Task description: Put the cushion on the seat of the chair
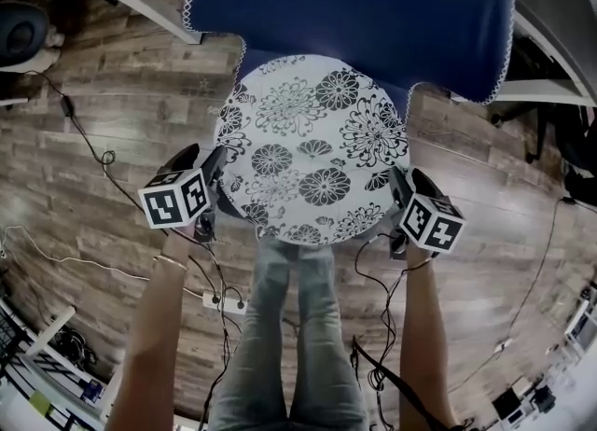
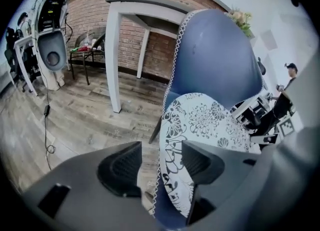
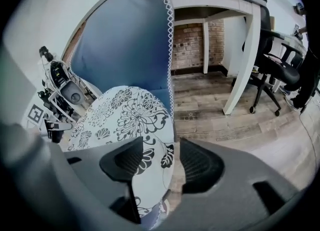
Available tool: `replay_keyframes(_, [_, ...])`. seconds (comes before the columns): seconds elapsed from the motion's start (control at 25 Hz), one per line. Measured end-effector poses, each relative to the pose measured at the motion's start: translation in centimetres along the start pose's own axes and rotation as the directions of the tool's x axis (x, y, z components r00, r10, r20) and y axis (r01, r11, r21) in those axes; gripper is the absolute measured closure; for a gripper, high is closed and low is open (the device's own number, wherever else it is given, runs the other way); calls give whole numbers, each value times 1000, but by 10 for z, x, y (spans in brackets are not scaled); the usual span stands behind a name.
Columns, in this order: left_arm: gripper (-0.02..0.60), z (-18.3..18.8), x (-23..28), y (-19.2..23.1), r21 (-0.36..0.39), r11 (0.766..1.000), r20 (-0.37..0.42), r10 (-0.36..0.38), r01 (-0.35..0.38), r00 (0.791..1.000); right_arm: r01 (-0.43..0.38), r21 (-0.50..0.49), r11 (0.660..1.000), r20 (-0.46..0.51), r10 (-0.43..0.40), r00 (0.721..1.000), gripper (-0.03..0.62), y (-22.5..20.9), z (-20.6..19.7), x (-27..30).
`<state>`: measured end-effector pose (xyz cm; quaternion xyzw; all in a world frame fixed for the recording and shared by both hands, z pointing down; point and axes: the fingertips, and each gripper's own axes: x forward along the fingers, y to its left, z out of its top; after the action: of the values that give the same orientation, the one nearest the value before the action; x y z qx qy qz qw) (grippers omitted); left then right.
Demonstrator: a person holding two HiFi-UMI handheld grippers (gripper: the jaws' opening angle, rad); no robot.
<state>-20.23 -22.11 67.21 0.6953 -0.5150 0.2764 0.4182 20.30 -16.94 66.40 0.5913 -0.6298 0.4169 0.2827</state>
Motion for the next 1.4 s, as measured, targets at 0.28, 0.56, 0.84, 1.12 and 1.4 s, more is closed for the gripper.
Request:
replay_keyframes(0.28, [343,34,-54,-27,-8,1000,140,-15,16,990,-23,0,1000,104,23,994,431,20,28,-47])
replay_keyframes(0.56, [383,88,-156,-86,26,999,301,-49,43,952,-83,-3,997,226,81,971,480,64,70,-145])
replay_keyframes(0.84, [464,139,-266,-129,32,998,373,-56,47,926,-174,-66,983,373,186,909,557,129,134,-254])
replay_keyframes(1.12, [554,181,-363,-186,84,993,469,-116,87,876,-204,-119,972,477,236,847,589,164,192,-352])
replay_keyframes(1.4, [566,255,-441,-204,155,986,609,-143,60,780,-93,-211,973,603,204,771,591,146,255,-444])
